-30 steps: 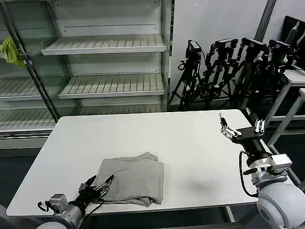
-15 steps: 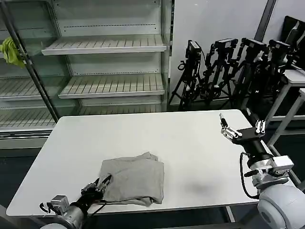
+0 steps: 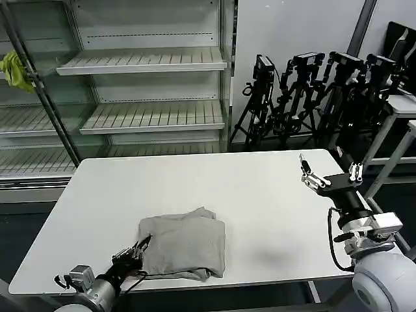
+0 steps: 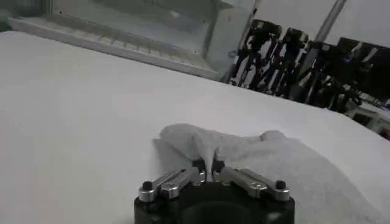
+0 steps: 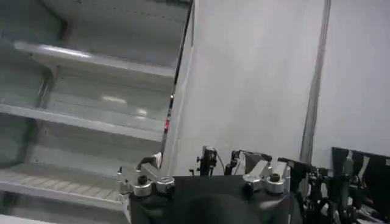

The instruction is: Fold and organize the clothes.

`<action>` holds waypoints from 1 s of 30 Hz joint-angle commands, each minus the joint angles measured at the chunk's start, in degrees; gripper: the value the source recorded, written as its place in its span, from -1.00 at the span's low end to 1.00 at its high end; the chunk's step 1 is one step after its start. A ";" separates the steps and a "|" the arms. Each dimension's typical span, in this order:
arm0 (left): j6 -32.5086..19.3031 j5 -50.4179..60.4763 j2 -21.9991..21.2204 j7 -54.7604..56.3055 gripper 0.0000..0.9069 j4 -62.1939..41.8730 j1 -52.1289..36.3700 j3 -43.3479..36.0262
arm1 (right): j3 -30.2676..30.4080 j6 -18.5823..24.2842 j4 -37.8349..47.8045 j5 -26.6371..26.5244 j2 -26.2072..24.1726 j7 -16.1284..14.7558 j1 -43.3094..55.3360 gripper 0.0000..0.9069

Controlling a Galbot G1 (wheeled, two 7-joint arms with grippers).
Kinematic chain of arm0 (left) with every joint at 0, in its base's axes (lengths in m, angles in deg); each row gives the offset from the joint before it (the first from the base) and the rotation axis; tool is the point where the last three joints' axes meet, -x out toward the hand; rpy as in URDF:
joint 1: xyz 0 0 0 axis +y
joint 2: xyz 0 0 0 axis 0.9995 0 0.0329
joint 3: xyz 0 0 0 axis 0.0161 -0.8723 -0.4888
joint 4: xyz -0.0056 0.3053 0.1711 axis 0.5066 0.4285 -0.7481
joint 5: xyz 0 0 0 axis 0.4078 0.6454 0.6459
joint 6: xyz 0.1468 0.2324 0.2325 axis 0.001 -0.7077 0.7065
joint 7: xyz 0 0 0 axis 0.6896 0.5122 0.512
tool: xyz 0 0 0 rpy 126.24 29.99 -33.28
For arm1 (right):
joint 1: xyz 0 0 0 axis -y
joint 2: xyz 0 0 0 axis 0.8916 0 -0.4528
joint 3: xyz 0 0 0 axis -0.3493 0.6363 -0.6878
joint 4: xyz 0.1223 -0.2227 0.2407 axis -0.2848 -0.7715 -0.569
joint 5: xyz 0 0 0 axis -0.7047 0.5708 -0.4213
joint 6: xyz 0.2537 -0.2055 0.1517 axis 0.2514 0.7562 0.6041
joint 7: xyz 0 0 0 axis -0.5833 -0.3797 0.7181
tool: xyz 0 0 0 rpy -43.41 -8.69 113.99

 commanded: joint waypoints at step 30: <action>-3.67 23.21 21.85 -5.83 -0.91 -6.30 1.97 39.41 | 1.23 1.22 1.05 -2.34 -0.14 -1.38 2.99 1.00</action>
